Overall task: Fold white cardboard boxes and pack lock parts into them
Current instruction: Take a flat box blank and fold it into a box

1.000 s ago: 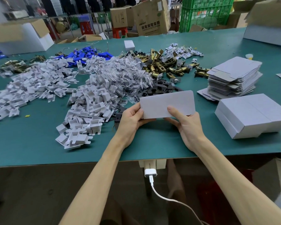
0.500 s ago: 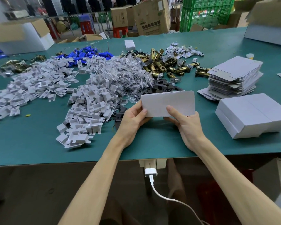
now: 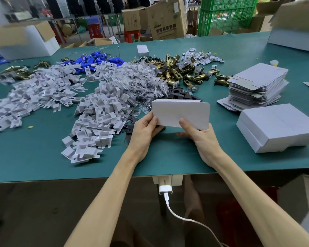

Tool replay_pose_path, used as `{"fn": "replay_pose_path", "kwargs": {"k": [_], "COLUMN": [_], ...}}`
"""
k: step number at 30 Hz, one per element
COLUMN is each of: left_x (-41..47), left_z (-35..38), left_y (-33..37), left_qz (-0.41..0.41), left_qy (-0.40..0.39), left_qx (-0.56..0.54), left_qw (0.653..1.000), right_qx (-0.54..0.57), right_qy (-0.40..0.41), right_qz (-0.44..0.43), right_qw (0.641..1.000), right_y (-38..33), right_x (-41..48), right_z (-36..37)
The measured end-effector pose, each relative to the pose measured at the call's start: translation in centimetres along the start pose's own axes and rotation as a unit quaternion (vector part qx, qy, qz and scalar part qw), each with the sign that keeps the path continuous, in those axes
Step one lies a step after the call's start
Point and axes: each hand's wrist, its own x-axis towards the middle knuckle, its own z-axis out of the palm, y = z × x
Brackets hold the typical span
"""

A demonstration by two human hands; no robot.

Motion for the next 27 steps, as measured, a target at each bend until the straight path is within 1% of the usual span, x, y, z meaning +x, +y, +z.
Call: {"fn": "replay_pose_path", "kwargs": {"k": [4,8,10,19,23,27], "left_x": [0.05,0.37,0.49,0.60,0.56,0.56], "left_z": [0.04,-0.34,-0.42,-0.58,-0.35,-0.45], "left_y": [-0.03,-0.13,-0.15,-0.45,-0.34,-0.21], "left_qz": [0.009,0.015,0.016,0.013,0.024,0.019], "left_qy": [0.047,0.147,0.181,0.156,0.170,0.182], "left_qx": [-0.015,-0.072,-0.091,-0.084,-0.058,-0.017], "left_qw": [0.999,0.986,0.979,0.984,0.983,0.983], "right_qx": [-0.026,-0.046,-0.044,-0.052,-0.049,-0.047], "right_qy": [-0.018,-0.025,-0.035,-0.039,-0.036,0.003], "right_qz": [0.005,0.015,0.013,0.001,-0.014,-0.019], "right_qw": [0.999,0.998,0.998,0.998,0.998,0.999], "right_y": [-0.08,-0.11,0.03,0.52,0.16,0.10], "right_x": [-0.05,-0.05,-0.03,0.17,0.07,0.26], "right_z": [0.02,-0.14,-0.19,-0.18,0.10,-0.28]}}
